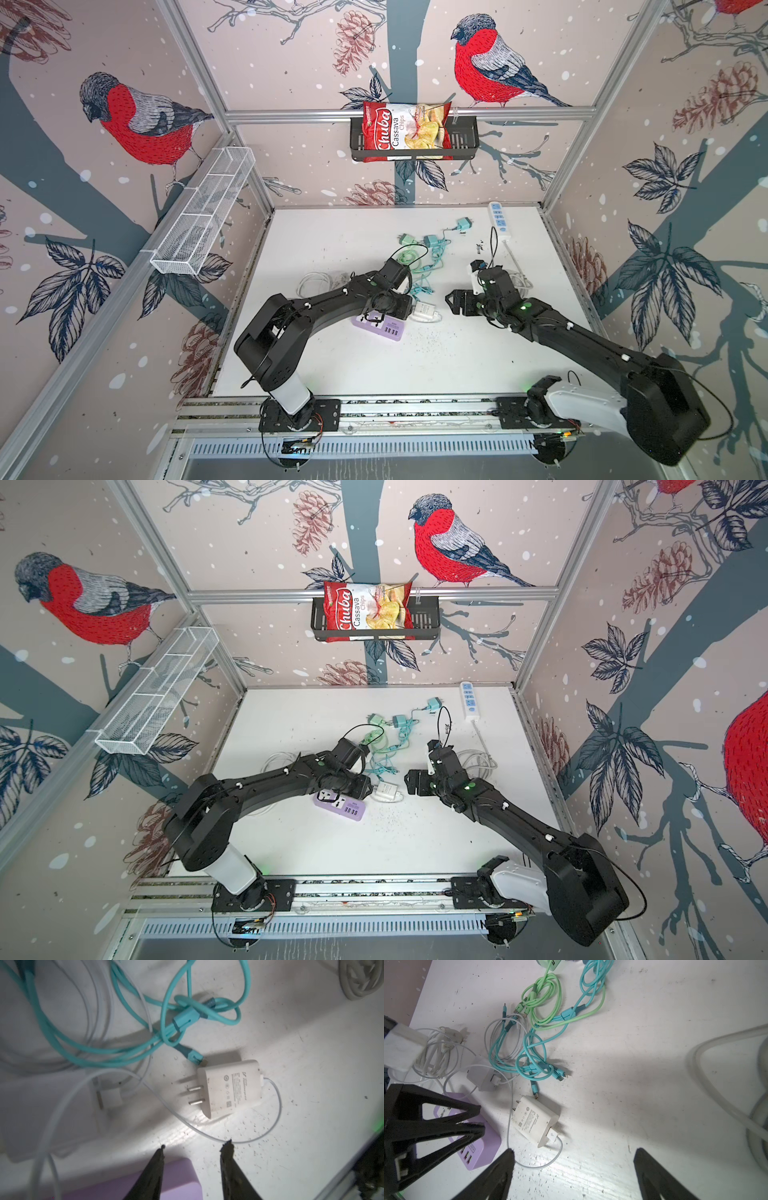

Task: Insert the plug
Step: 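Grasp the white charger with the left gripper and lift it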

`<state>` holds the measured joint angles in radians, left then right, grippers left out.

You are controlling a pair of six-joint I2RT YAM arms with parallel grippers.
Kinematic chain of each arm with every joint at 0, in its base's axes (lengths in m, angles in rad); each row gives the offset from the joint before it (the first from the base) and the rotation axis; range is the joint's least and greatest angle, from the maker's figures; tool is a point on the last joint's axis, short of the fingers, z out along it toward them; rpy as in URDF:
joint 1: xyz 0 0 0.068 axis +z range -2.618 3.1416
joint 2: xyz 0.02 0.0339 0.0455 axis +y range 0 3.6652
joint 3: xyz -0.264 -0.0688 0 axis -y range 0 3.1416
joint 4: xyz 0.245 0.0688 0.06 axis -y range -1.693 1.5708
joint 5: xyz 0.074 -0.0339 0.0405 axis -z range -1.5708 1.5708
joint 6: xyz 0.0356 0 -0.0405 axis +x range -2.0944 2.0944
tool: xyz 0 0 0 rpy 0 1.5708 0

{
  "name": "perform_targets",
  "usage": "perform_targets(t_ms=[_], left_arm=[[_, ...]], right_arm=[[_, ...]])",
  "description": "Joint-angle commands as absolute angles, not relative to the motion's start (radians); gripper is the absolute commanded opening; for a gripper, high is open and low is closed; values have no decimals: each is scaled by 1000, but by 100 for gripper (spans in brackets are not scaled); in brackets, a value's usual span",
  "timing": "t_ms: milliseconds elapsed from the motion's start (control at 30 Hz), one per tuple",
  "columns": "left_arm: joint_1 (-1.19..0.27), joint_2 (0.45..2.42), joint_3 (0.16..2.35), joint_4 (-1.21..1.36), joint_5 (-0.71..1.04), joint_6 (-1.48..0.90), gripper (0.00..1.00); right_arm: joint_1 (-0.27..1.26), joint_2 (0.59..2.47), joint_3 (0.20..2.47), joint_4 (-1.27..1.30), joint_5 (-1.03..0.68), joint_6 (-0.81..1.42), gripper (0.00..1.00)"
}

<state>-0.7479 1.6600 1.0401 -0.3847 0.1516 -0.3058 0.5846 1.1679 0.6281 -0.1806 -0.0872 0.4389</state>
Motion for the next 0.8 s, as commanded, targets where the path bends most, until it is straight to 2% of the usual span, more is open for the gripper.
perform_targets(t_ms=[0,67,167,300,433,533,767], left_arm=[[-776,1672,1083,-462,48,-102,40],[-802,1671,1112,-473,40,-40,38],[-896,1641,1115,-464,-116,120,36],[-907,1664,1142,-476,-81,263,38],[-907,1769,1246,-599,-14,327,41],[-908,1806,1270,-592,-62,343,46],[-910,1918,1352,-621,-122,415,47]], right_arm=[[576,1152,622,-154,-97,419,91],[561,1141,620,-158,-107,417,91],[530,1122,618,-152,-142,401,91],[492,1128,647,-154,-187,367,91],[476,1135,667,-132,-251,347,92],[475,1139,674,-115,-278,342,92],[432,1139,686,-131,-294,336,92]])
